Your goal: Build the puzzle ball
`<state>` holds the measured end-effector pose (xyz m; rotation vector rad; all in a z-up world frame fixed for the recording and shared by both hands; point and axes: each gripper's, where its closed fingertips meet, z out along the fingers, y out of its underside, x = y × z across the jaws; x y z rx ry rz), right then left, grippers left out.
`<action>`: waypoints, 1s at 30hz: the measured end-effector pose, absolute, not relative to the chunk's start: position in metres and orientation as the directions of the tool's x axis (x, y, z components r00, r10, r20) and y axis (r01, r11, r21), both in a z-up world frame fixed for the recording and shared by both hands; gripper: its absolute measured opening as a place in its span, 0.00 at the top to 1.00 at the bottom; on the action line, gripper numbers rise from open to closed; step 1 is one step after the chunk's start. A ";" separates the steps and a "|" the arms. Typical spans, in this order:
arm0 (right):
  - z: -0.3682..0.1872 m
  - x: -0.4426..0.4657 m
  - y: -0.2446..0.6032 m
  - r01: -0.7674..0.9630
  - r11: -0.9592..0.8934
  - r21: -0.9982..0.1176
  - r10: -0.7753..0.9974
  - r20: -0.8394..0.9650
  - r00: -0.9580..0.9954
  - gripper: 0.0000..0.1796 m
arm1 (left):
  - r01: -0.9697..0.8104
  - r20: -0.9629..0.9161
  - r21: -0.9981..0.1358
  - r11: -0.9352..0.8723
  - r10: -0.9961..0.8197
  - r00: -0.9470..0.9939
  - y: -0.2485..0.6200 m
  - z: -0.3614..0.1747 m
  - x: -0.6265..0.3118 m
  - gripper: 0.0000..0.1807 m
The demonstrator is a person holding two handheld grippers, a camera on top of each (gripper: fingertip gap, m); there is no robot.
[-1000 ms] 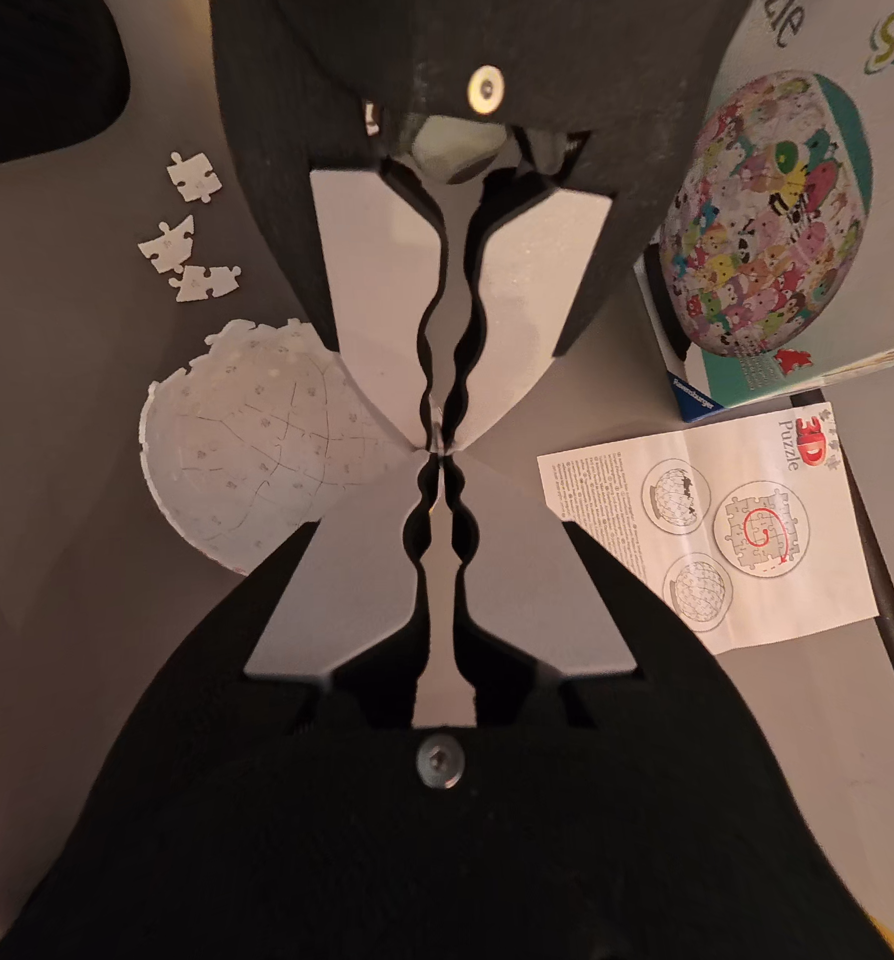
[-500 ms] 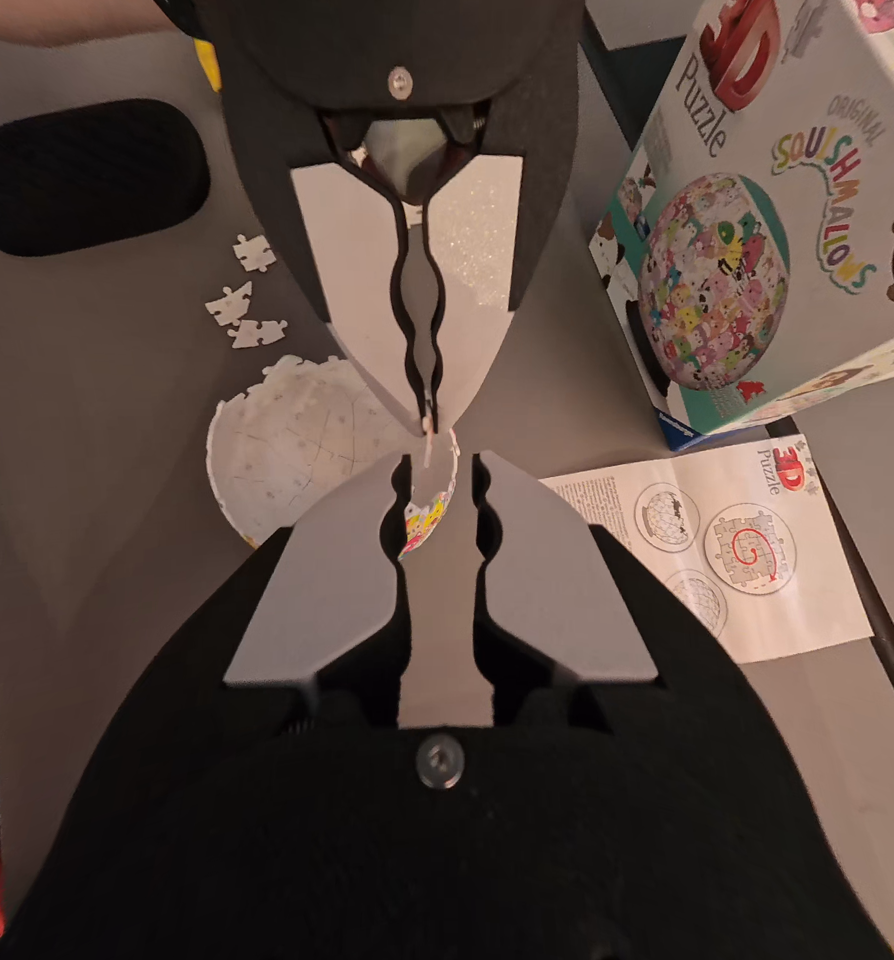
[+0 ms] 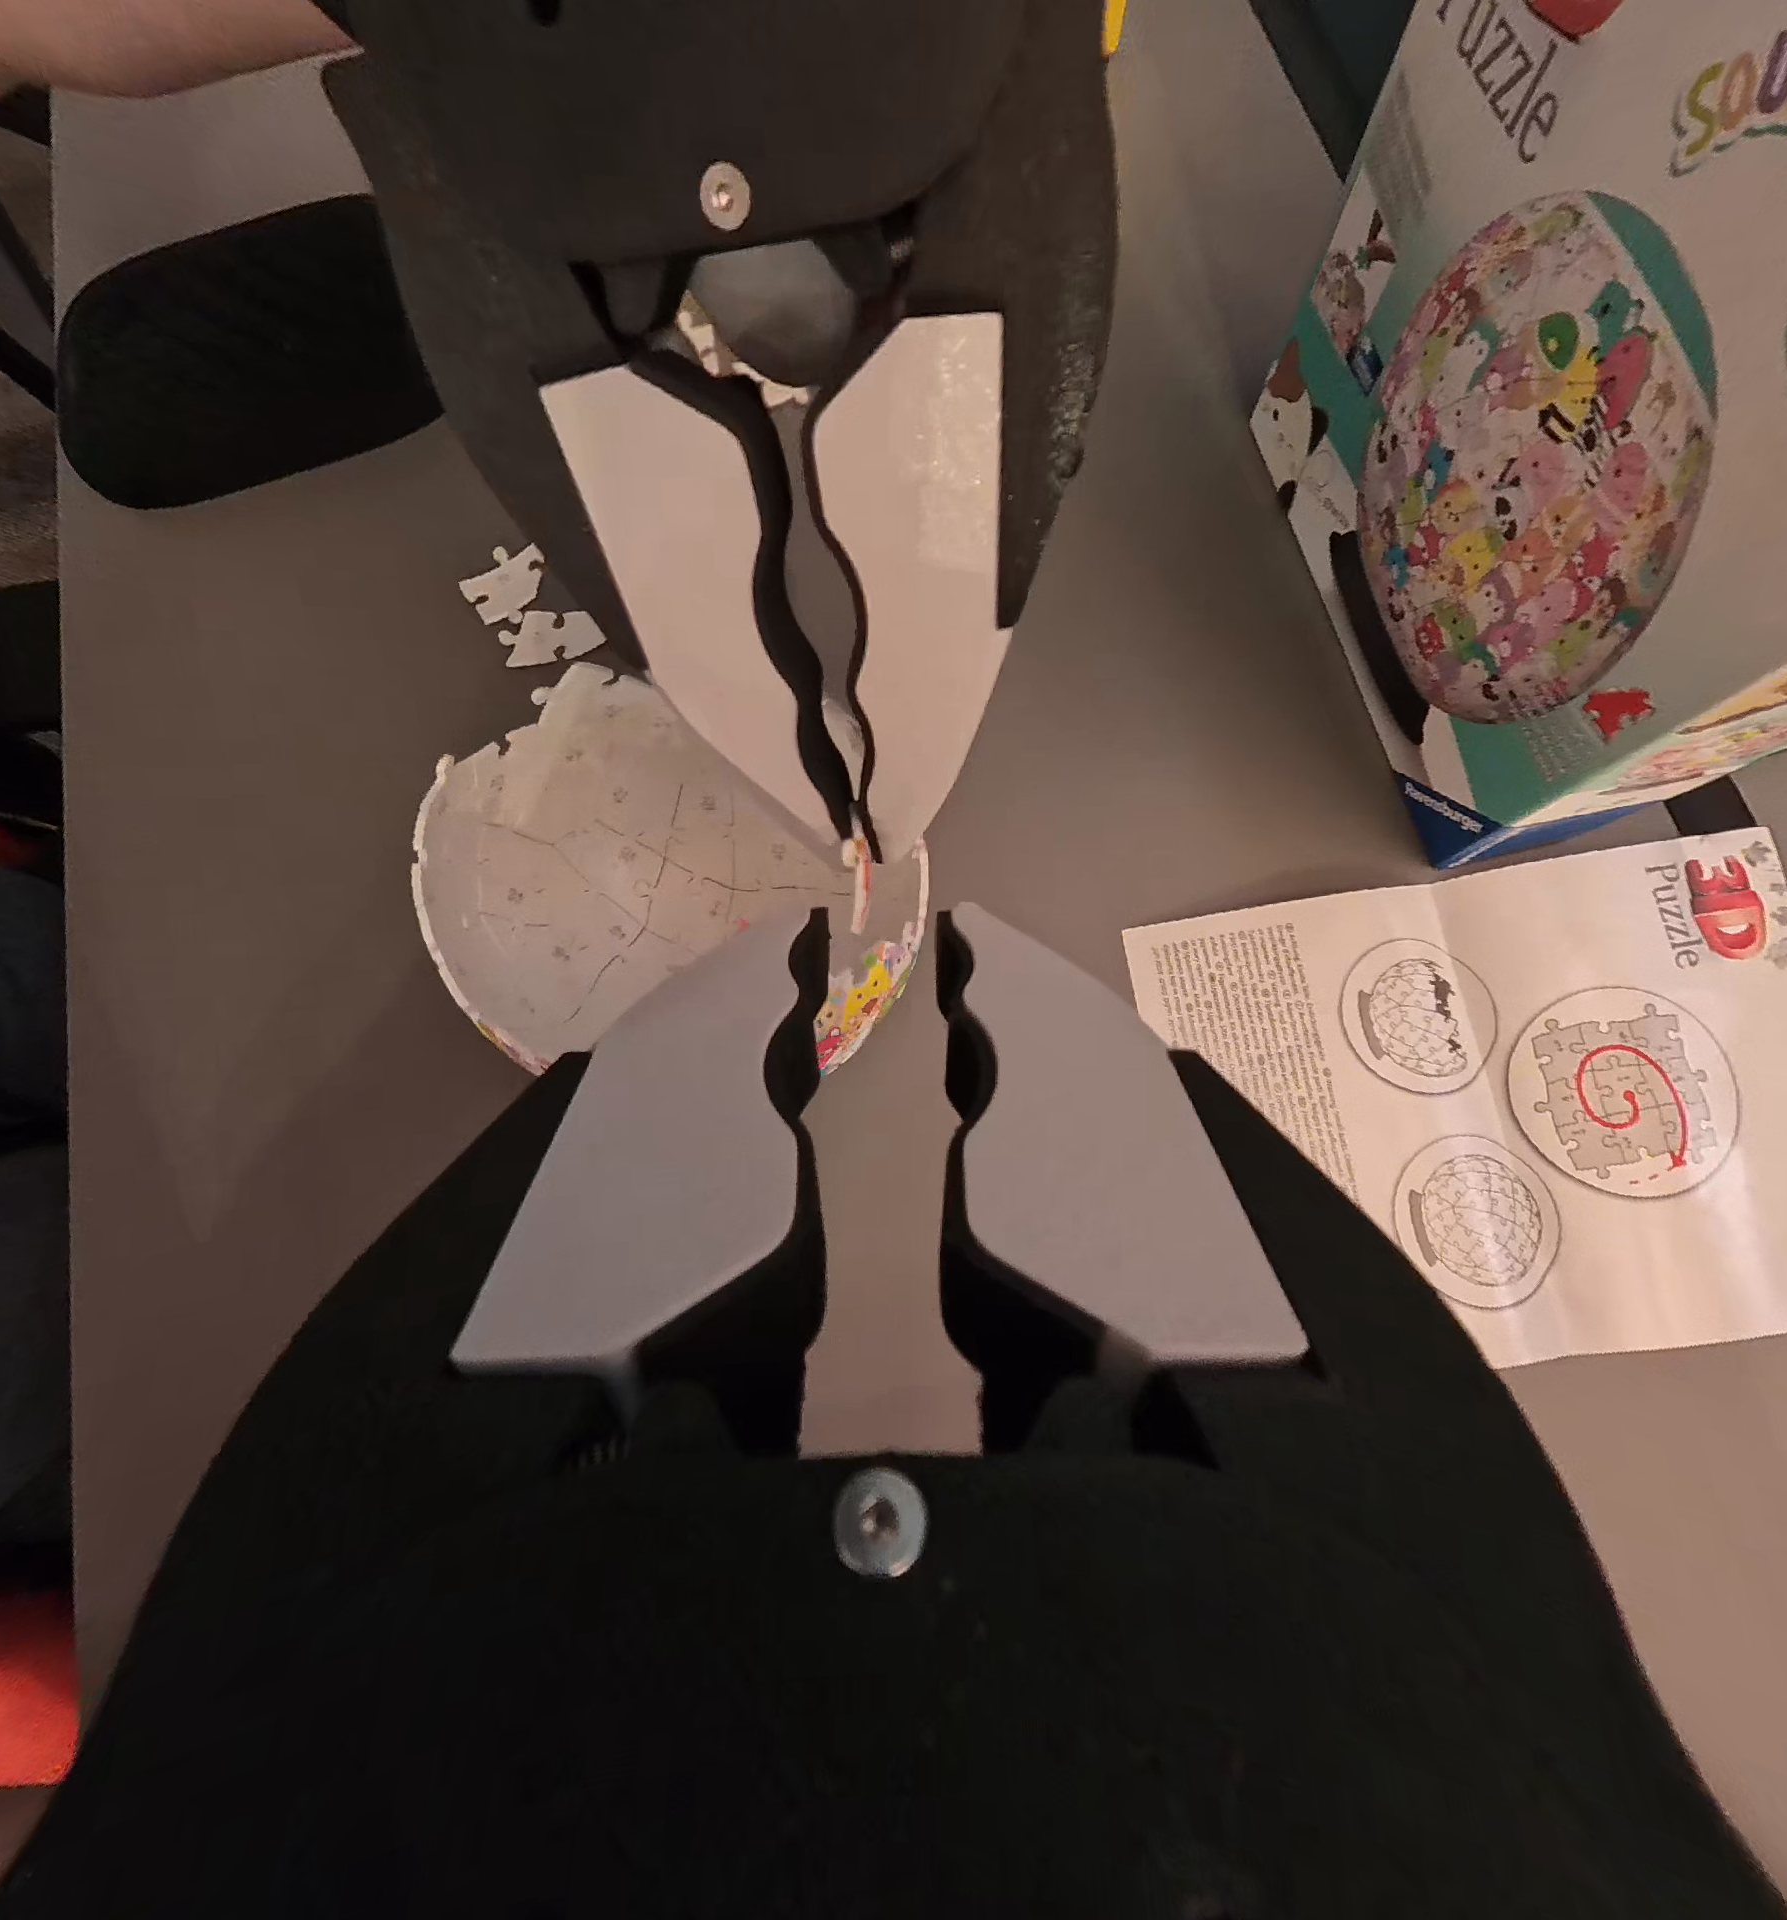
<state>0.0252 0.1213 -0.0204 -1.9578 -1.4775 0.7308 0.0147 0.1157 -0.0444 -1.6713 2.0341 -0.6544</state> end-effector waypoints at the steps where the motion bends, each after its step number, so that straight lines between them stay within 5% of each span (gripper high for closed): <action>1: -0.021 0.024 0.121 0.657 -0.221 -0.721 0.968 -0.079 0.239 0.89 | -0.782 -0.026 -0.602 0.162 -0.983 -0.183 0.116 -0.044 0.014 0.99; 21: -0.029 0.009 0.124 0.708 -0.193 -0.679 0.965 0.001 0.264 0.98 | -0.763 -0.053 -0.630 0.141 -0.989 -0.139 0.120 -0.025 0.014 0.95; 25: -0.006 0.029 0.127 0.620 -0.321 -0.716 0.914 -0.062 0.401 0.98 | -0.634 -0.100 -0.769 0.079 -0.995 -0.003 0.128 0.024 0.004 0.74; 30: -0.072 0.104 0.090 0.517 -0.697 -0.497 0.689 -0.268 0.673 0.98 | -0.428 0.041 -0.898 -0.106 -0.987 0.157 0.086 0.058 -0.053 0.73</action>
